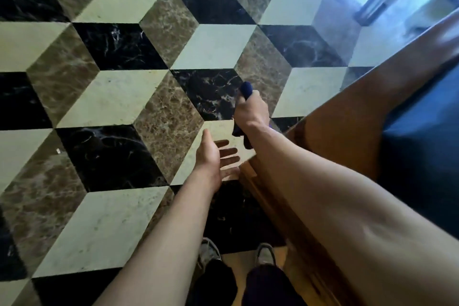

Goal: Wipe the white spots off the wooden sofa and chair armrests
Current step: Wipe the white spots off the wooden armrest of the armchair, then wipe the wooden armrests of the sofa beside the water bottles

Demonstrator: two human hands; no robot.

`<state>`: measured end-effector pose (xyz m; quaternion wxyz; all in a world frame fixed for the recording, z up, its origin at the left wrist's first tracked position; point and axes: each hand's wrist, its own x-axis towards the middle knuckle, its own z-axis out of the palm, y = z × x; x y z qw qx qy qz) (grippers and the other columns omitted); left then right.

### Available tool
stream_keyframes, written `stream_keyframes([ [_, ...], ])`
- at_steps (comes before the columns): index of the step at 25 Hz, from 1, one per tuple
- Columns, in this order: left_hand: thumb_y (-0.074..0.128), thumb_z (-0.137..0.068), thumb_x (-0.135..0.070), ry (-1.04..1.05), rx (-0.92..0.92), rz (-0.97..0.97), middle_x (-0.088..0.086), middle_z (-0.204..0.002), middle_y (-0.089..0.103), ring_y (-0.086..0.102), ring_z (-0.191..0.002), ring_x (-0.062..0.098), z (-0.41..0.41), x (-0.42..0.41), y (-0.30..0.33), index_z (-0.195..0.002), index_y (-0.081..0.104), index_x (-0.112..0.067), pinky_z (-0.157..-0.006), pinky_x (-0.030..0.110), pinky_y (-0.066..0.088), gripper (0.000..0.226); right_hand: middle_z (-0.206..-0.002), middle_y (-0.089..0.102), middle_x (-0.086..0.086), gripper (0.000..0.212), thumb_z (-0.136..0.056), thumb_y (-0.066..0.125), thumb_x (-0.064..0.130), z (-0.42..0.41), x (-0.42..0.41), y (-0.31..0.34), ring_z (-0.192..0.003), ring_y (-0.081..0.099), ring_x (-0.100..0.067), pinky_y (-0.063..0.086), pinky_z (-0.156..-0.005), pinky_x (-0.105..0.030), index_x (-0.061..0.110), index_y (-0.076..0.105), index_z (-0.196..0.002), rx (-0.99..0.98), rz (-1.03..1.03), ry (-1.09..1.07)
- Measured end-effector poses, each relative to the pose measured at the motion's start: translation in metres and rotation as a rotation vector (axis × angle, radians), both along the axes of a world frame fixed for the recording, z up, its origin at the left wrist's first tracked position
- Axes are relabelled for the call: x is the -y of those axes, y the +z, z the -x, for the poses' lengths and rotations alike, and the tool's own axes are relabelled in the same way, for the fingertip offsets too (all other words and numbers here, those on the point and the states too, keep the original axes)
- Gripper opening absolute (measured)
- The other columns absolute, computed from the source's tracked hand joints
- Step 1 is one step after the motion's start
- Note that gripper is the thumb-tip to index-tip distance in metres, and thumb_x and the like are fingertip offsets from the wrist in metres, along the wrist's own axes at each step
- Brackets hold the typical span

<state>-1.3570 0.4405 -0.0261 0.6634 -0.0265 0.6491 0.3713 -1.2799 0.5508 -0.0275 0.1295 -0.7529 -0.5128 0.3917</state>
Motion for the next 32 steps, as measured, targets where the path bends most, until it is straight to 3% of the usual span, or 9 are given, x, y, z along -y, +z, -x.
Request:
stream_keyframes([
  [5,0.022,-0.101,-0.065,-0.109,-0.072,-0.075,0.019,-0.112,0.073,0.070,-0.098,0.036,0.042,-0.064,0.062,-0.116,0.064,-0.007,-0.084,0.047,0.055,0.073,-0.099,0.068,-0.004,0.033,-0.105,0.048,0.042,0.021,-0.035,0.061,-0.089,0.063,-0.024,0.040,-0.076,-0.032,0.012,0.061,-0.112,-0.312,-0.114,-0.102],
  [8,0.022,-0.102,-0.062,-0.273,-0.124,-0.106,0.019,-0.113,0.073,0.069,-0.105,0.037,0.048,-0.126,0.089,-0.122,0.061,-0.005,-0.092,0.049,0.053,0.072,-0.106,0.069,-0.007,0.036,-0.105,0.049,0.044,0.022,-0.073,0.077,-0.097,0.064,-0.027,0.045,-0.082,-0.035,0.013,0.060,-0.119,-0.399,-0.123,-0.246],
  [10,0.029,-0.105,-0.055,-0.340,-0.195,-0.150,0.018,-0.109,0.073,0.070,-0.099,0.035,0.051,-0.182,0.104,-0.120,0.061,-0.004,-0.082,0.043,0.056,0.062,-0.110,0.069,-0.010,0.037,-0.104,0.049,0.044,0.026,-0.115,0.093,-0.102,0.065,-0.030,0.051,-0.091,-0.043,0.014,0.058,-0.123,-0.476,-0.108,-0.351],
  [14,0.058,-0.096,-0.021,-0.543,-0.300,-0.379,0.009,-0.105,0.072,0.070,-0.099,0.026,0.051,-0.297,0.129,-0.124,0.063,-0.008,-0.077,0.031,0.057,0.032,-0.110,0.068,-0.006,0.039,-0.098,0.058,0.041,0.029,-0.209,0.124,-0.105,0.066,-0.025,0.053,-0.101,-0.047,0.015,0.055,-0.127,-0.686,-0.080,-0.427],
  [18,0.070,-0.091,-0.017,-0.714,-0.356,-0.472,0.007,-0.108,0.076,0.075,-0.097,0.023,0.051,-0.405,0.152,-0.109,0.065,-0.021,-0.087,0.039,0.061,0.019,-0.095,0.068,0.003,0.029,-0.099,0.061,0.038,0.008,-0.297,0.162,-0.082,0.071,-0.003,0.057,-0.080,-0.027,0.024,0.058,-0.124,-0.832,-0.132,-0.459],
  [22,0.071,-0.087,-0.022,-0.821,-0.329,-0.510,0.011,-0.096,0.077,0.074,-0.093,0.028,0.029,-0.505,0.160,-0.094,0.068,-0.014,-0.087,0.046,0.061,0.011,-0.111,0.068,-0.003,0.029,-0.093,0.072,0.024,-0.032,-0.371,0.185,-0.100,0.070,-0.017,0.058,-0.096,-0.042,0.033,0.060,-0.118,-0.820,-0.212,-0.547],
  [26,0.065,-0.085,-0.021,-0.853,-0.253,-0.559,-0.008,-0.068,0.073,0.069,-0.064,0.001,-0.007,-0.614,0.158,-0.084,0.066,-0.015,-0.055,0.016,0.052,0.006,-0.124,0.067,-0.021,0.041,-0.090,0.078,0.028,-0.076,-0.458,0.182,-0.114,0.069,-0.035,0.059,-0.095,-0.055,0.010,0.059,-0.122,-0.751,-0.177,-0.655],
  [30,0.066,-0.089,-0.016,-0.994,-0.200,-0.599,0.009,-0.085,0.074,0.072,-0.075,0.018,-0.051,-0.733,0.157,-0.088,0.063,-0.014,-0.060,0.031,0.060,0.004,-0.091,0.068,-0.012,0.024,-0.095,0.073,0.030,-0.116,-0.548,0.189,-0.071,0.070,-0.011,0.055,-0.053,-0.024,0.008,0.064,-0.097,-0.582,-0.225,-0.778],
  [32,0.070,-0.089,-0.019,-1.089,-0.184,-0.655,0.012,-0.092,0.075,0.073,-0.087,0.028,-0.072,-0.781,0.162,-0.093,0.065,-0.016,-0.073,0.042,0.060,0.007,-0.082,0.067,-0.007,0.025,-0.096,0.071,0.034,-0.136,-0.579,0.194,-0.063,0.066,-0.007,0.050,-0.053,-0.022,0.011,0.065,-0.090,-0.533,-0.254,-0.819],
])
